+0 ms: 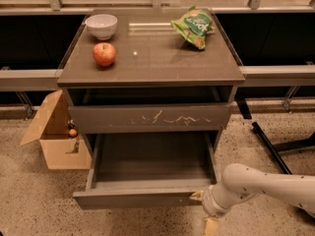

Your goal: Close middle drawer

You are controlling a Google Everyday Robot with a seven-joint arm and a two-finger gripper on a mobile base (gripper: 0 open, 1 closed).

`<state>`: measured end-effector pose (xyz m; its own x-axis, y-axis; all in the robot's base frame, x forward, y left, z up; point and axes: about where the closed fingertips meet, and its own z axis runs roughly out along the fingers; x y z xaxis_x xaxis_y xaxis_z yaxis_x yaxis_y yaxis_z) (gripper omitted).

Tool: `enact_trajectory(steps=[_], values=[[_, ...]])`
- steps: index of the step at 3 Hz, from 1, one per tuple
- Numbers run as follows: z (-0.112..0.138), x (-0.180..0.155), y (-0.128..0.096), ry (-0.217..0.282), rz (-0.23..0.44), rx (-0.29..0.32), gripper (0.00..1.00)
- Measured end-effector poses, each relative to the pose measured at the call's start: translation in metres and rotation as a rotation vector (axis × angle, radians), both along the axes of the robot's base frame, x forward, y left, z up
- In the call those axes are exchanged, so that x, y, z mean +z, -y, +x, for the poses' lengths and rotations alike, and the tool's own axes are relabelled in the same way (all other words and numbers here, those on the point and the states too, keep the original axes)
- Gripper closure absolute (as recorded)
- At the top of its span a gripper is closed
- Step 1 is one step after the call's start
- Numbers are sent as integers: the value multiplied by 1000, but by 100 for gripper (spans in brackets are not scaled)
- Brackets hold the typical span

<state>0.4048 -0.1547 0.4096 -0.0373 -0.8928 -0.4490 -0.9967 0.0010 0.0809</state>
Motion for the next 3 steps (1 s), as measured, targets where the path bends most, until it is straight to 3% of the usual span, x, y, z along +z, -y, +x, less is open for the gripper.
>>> enact_trajectory(steps=[1,2,3], values=[[27,-1,4,21,46,14,0],[27,-1,4,21,46,14,0],[31,-2,2,46,20,30,18]])
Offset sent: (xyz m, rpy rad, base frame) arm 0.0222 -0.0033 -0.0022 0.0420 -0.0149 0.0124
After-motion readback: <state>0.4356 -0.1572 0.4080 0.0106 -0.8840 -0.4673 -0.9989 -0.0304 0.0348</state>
